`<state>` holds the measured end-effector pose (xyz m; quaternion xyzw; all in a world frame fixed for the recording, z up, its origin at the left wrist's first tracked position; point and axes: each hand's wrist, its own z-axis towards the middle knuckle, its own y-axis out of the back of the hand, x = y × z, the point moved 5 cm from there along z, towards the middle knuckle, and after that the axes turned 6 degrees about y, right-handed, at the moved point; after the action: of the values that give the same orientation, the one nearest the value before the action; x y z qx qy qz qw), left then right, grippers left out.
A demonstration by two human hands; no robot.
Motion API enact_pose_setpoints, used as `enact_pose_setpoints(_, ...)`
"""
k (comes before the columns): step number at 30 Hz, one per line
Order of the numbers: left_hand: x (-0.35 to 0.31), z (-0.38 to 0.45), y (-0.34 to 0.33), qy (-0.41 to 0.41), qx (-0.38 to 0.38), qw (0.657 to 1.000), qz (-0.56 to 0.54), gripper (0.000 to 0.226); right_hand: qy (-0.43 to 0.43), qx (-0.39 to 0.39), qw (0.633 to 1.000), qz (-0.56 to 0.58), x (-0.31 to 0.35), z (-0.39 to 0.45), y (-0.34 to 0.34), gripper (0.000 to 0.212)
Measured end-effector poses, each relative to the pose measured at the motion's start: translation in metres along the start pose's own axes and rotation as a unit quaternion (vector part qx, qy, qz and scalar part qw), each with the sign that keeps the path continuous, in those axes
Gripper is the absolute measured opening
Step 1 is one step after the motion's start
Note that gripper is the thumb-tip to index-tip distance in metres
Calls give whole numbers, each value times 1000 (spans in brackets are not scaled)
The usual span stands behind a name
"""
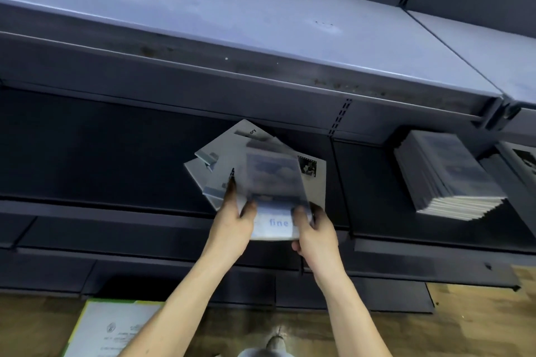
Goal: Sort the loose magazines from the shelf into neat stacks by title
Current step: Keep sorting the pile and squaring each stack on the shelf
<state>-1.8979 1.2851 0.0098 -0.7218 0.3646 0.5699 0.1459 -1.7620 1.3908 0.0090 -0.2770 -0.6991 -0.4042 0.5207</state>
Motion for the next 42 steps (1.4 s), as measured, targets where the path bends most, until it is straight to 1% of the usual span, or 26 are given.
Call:
enact_pose_setpoints(2,-4,1,-6,-22,19,1000,1,64,7,-28,1000,0,-2,-7,10,6)
enact_pose_setpoints(3,-4,2,-10,-30,31,999,2,63,12,-41,999,1,-4,-10,15,7)
enact_pose_setpoints(6,-7,1,-25,-44,54,998,1,61,16,-80,997,12,-7,-21,30,19)
enact_pose_setpoints(9,-12,-3,-41,-54,68,996,4,56,18,-117,993,25,-14,-30,45,12)
enact_pose_setpoints(13,-20,-9,-64,-69,100,992,22,48,32,-144,989,30,-16,-37,66,17)
enact_pose_setpoints(17,-31,-18,-92,-80,126,989,21,50,29,-167,982,78,-15,-44,92,17)
enact_pose_setpoints(20,-36,-25,-115,-79,138,987,15,50,30,-178,978,108,-16,-52,115,17)
enact_pose_setpoints(24,-45,-42,-150,-81,151,985,24,43,33,-199,972,116,-21,-62,152,17)
enact_pose_setpoints(28,-53,-62,-186,-93,160,981,49,55,42,-209,971,105,-31,-71,190,17)
enact_pose_setpoints(32,-65,-84,-223,-98,154,981,68,43,46,-227,969,89,-44,-77,233,18)
enact_pose_setpoints(34,-67,-95,-243,-97,149,981,75,49,49,-231,969,78,-50,-81,255,20)
enact_pose_setpoints(37,-66,-105,-274,-111,149,980,79,61,52,-221,969,95,-56,-87,285,19)
enact_pose_setpoints(42,-67,-128,-322,-129,160,976,67,61,52,-214,970,104,-70,-100,332,18)
